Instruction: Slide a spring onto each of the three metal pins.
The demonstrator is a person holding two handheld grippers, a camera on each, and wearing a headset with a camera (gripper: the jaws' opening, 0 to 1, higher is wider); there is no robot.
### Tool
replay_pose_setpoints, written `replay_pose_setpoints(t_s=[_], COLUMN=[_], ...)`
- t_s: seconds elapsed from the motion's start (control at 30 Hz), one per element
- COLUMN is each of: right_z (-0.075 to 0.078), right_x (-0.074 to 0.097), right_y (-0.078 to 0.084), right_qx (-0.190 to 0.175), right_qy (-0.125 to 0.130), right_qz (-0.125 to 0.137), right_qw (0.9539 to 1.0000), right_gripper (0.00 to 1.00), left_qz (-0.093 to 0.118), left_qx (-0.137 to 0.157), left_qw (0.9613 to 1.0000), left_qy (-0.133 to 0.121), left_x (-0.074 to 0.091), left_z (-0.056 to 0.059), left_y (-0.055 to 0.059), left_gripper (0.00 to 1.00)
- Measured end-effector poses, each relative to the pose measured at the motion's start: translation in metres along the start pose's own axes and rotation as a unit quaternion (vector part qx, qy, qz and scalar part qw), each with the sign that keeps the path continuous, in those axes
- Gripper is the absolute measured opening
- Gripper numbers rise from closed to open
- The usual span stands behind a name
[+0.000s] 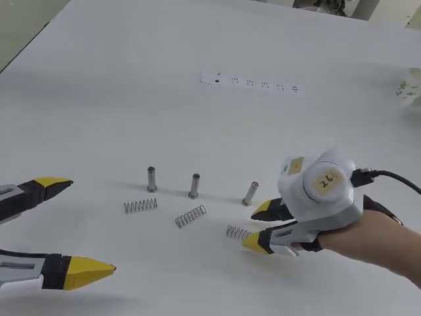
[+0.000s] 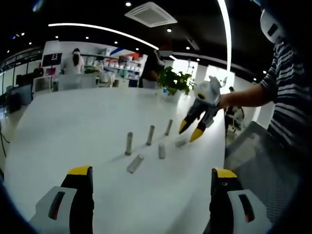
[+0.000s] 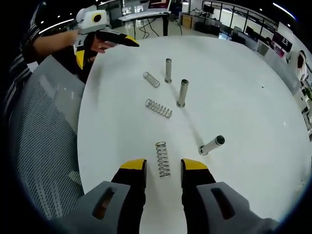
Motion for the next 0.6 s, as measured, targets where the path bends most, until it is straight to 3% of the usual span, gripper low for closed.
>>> replay_pose_setpoints(t_s=[0.33,0.6], right_z=[-0.004,-0.003], right_x=[-0.009,-0.012], right_y=[0.006,0.007], right_qx=[0.044,0.062], right_qy=[-0.02,-0.018], right_qz=[-0.02,-0.025], right_qw=[0.9986,0.9976], right_gripper=[0.24,0.19], left_qz=[0.0,0.0], left_qx=[0.002,0.002], left_qw=[1.0,1.0], left_qy=[-0.002,-0.002], left_x=[0.002,0.002], left_z=[-0.001,0.0], left_y=[0.002,0.002], left_gripper=[0.98,0.98])
Point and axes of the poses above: the centre of the closed fingertips' face, and the gripper's own axes: x roughly backward along the fingers, z roughly to its right, y roughly out of its underside, the point moved 4 cm from there along x, roughly backward along the fingers, and after that the axes turned 15 degrees about x, right-handed, at the moved point
